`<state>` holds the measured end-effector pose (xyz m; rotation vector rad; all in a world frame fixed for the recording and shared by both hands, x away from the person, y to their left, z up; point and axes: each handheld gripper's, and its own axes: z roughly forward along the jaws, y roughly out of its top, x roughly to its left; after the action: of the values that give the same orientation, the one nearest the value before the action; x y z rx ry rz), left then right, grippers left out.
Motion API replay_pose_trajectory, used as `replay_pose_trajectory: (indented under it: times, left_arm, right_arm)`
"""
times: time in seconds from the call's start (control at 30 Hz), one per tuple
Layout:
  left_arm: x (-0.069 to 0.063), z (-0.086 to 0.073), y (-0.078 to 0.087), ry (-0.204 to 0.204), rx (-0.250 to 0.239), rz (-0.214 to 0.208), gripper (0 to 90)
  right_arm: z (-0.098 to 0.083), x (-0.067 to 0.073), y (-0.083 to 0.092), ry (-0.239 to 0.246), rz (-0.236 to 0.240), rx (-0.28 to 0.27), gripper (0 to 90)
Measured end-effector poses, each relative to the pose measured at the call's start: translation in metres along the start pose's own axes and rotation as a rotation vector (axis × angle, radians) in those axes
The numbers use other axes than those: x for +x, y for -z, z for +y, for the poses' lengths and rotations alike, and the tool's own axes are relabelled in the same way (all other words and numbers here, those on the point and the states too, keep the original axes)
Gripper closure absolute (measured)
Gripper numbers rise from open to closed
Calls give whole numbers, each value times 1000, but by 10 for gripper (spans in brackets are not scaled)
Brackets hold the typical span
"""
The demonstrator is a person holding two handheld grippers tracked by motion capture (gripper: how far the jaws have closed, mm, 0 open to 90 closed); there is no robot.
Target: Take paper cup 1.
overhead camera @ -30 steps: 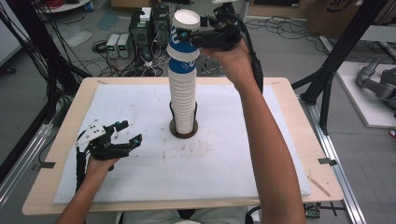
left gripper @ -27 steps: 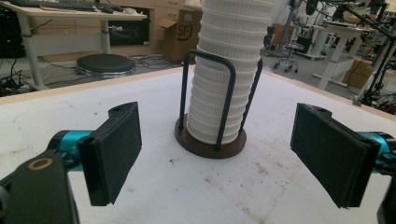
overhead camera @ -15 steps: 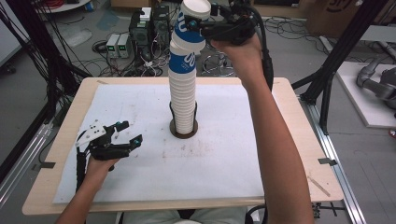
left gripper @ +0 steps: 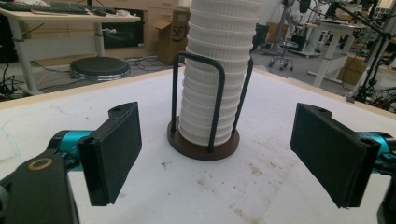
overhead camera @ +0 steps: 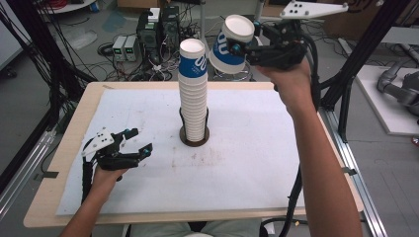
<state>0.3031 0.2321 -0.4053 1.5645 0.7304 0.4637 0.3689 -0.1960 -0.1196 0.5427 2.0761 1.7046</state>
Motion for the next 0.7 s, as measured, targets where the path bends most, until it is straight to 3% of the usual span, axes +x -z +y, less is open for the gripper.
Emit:
replay_pose_trajectory:
  times: [0.17, 0.2, 0.27, 0.33, 0.4, 0.43, 0.5, 0.53, 0.57, 0.6, 0.7]
  left_arm:
    - [-2, -1, -2, -5, 5, -25, 164]
    - [-4, -1, -3, -9, 6, -34, 164]
    - [-4, -1, -4, -11, 8, -41, 164]
    - [-6, -1, -5, -16, 10, -47, 164]
    - [-8, -1, -6, -22, 11, -54, 164]
    - [-9, -1, -7, -26, 9, -61, 164]
    - [-9, -1, -7, -25, 10, -67, 164]
    - [-9, -1, -8, -26, 10, -70, 164]
    - [-10, -1, -8, -26, 14, -72, 164]
    - [-10, -1, -9, -25, 15, -77, 164]
    - [-12, -2, -11, -29, 21, -86, 164]
  right_arm:
    - [-19, 1, 15, 15, 5, 27, 293]
    - [-35, 2, 21, 14, 6, 55, 294]
    - [-41, 2, 23, 9, 10, 62, 294]
    - [-67, 2, 29, -22, 26, 82, 293]
    - [-76, 3, 30, -27, 28, 94, 294]
    - [-97, 5, 32, -29, 29, 118, 294]
    - [-103, 6, 33, -28, 33, 124, 294]
    - [-120, 6, 35, -42, 40, 133, 294]
    - [-120, 6, 35, -42, 40, 133, 294]
    - [-136, 7, 36, -65, 41, 140, 294]
    - [-156, 8, 37, -85, 45, 147, 294]
